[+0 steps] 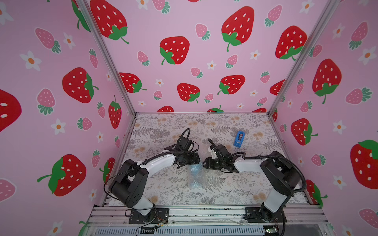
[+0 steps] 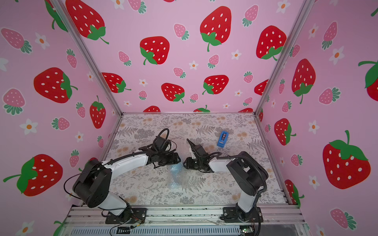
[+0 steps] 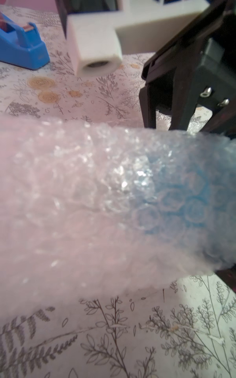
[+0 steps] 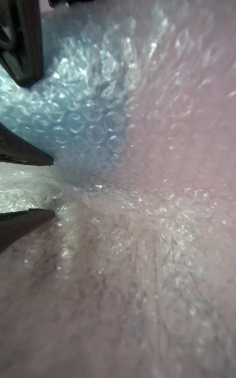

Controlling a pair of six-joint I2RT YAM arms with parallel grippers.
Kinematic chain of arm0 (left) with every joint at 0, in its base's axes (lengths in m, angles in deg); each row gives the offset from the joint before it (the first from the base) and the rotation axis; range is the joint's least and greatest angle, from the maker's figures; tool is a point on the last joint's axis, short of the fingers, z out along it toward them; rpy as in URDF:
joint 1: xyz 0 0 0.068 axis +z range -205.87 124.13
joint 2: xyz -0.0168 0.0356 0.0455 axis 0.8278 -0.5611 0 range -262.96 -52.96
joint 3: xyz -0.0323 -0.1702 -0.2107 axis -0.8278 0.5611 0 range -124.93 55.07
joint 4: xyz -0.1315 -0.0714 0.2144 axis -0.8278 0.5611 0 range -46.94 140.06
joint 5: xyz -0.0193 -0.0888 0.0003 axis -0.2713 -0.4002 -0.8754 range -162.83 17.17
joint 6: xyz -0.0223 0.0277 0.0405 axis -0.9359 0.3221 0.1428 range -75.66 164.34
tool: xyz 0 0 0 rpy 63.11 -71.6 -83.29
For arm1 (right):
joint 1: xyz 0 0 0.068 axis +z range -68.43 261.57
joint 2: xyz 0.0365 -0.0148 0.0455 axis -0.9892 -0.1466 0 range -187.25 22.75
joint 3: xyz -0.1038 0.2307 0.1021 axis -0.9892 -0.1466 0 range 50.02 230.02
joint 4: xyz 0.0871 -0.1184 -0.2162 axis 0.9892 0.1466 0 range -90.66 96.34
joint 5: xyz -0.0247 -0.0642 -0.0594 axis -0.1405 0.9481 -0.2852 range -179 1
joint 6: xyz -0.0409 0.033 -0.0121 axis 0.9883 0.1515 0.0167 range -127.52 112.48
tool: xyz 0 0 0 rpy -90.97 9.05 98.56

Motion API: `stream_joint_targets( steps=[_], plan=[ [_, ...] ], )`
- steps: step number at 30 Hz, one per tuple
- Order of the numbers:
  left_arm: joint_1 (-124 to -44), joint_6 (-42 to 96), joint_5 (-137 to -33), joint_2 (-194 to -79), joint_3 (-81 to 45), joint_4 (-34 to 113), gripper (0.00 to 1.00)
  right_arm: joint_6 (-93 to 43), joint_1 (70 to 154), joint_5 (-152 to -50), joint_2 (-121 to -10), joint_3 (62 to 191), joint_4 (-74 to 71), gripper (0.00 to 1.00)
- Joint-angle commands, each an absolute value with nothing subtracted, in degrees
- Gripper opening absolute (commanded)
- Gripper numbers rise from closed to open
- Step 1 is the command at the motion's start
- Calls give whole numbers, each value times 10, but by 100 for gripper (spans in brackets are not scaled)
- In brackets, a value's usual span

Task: Wrap wine glasses in bubble wrap
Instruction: Wrap the wine glass in bubble wrap.

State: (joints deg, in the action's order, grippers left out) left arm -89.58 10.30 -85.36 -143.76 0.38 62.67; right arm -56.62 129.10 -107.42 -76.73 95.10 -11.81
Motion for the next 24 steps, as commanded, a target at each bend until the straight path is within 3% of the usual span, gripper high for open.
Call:
stream_joint_targets(
  steps=[1,8,15,24],
  plan=[
    [-909,123,-782,-1455,-29,714,76,-547,1294,-1019,-752,952,-22,39],
    [-940,126,-727,-1487,-86,782,75,-540,1281,-993,-698,928,25,39],
    [-950,119,-747,-1499,-104,782,78,-525,1264,-1008,-632,903,35,40],
    [-929,104,-828,-1463,-72,721,90,-591,1272,-1121,-655,891,-135,44]
  ],
)
